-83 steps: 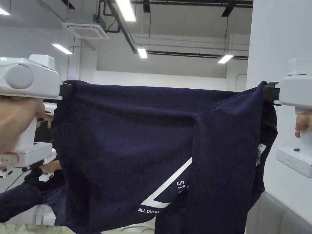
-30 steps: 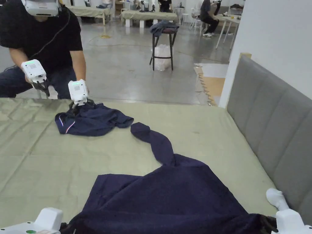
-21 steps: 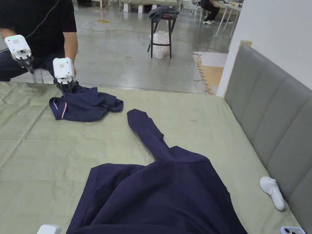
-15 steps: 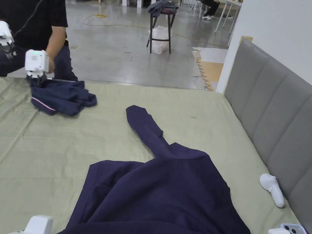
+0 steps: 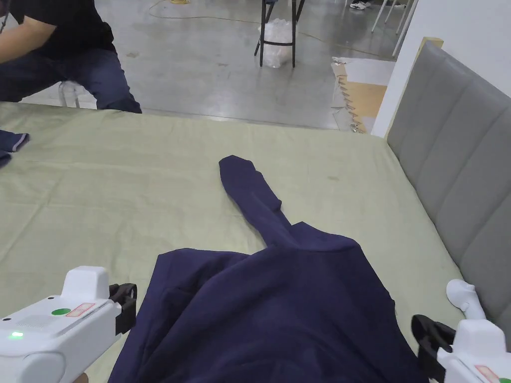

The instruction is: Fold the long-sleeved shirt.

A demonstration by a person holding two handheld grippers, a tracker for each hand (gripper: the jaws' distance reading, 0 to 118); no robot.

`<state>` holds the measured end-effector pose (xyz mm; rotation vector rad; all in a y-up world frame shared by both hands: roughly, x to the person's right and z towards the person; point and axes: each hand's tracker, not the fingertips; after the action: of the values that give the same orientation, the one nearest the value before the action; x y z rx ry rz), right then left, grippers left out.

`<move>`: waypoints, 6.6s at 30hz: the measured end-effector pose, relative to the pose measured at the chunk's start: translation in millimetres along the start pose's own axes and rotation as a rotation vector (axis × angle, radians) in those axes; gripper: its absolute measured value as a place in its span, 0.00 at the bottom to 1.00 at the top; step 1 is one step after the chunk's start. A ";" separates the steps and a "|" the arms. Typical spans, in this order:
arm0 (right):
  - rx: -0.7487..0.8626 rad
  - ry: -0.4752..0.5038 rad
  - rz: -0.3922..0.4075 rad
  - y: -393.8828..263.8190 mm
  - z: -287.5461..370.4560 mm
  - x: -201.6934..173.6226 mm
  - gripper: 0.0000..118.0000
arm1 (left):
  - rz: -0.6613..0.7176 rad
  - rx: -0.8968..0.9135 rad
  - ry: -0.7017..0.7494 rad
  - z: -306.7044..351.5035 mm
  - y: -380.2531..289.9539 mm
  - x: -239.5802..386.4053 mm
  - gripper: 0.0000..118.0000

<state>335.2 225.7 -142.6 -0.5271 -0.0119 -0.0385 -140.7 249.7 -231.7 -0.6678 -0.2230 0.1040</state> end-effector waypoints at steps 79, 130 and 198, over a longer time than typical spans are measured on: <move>0.695 0.024 0.091 595.2 144.4 3.0 0.00 | -0.068 0.724 -0.023 211.8 522.8 31.0 0.10; 0.141 0.086 0.034 175.7 -33.2 34.9 0.00 | -0.114 0.212 -0.060 14.2 143.5 -32.9 0.10; -0.462 0.056 -0.018 230.7 -628.5 -90.0 0.27 | -0.044 -0.036 -0.051 -283.9 68.6 4.3 0.05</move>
<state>255.3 111.7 -803.6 -0.9876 0.0479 -0.0746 -70.6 133.2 -490.2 -0.6959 -0.2889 0.0749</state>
